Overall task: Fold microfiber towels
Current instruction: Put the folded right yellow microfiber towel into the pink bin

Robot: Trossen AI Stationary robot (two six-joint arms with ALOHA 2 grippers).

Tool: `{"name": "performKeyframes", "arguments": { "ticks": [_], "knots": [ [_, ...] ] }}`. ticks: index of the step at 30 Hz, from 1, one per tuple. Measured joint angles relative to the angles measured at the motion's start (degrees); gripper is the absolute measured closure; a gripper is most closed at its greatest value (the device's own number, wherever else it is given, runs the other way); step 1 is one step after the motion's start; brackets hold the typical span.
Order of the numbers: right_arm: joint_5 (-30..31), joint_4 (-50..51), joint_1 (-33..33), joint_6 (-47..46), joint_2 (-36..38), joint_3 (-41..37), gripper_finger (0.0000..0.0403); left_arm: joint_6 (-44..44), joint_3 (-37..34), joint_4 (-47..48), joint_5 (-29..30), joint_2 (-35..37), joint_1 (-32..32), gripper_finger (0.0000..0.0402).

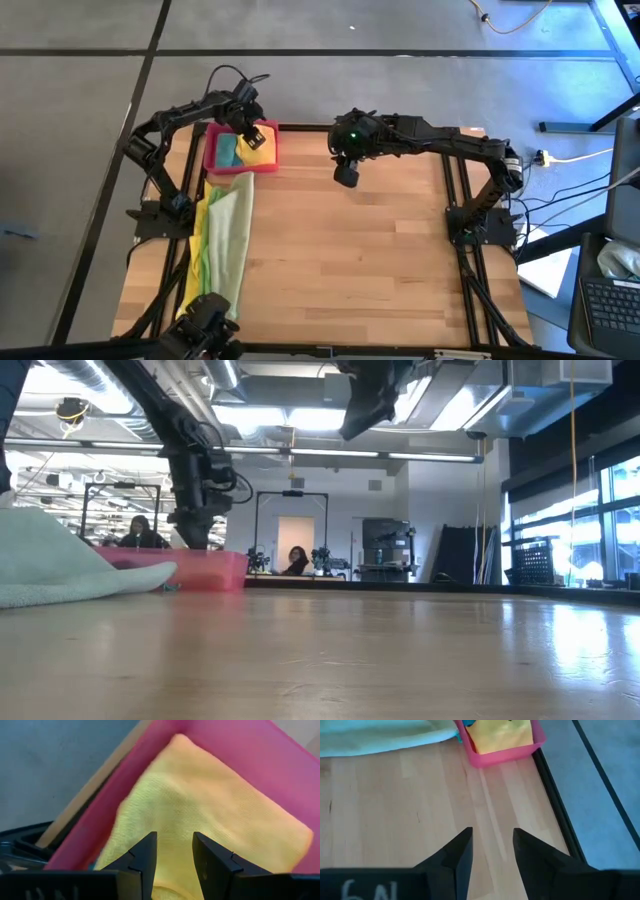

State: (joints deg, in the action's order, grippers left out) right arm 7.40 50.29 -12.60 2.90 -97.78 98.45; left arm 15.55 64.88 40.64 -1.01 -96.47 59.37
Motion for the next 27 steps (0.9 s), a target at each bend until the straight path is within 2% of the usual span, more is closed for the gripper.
{"name": "performKeyframes", "arguments": {
  "ticks": [9, 20, 27],
  "knots": [
    [0.02, 0.03, 0.00, -2.19, -0.32, -0.02, 0.0260, -5.89, -0.07, -3.00, 2.56, 0.00, 2.15, 0.0285],
    [0.02, 0.82, 0.02, -4.09, -0.32, -0.02, 0.0260, -5.68, -0.07, 0.29, 5.28, -2.97, 1.75, 0.0285],
    [0.02, 0.86, 0.02, -4.00, -0.32, -0.02, 0.0260, -4.46, -0.07, -1.74, 6.51, -4.60, 1.93, 0.0285]
  ]
}}
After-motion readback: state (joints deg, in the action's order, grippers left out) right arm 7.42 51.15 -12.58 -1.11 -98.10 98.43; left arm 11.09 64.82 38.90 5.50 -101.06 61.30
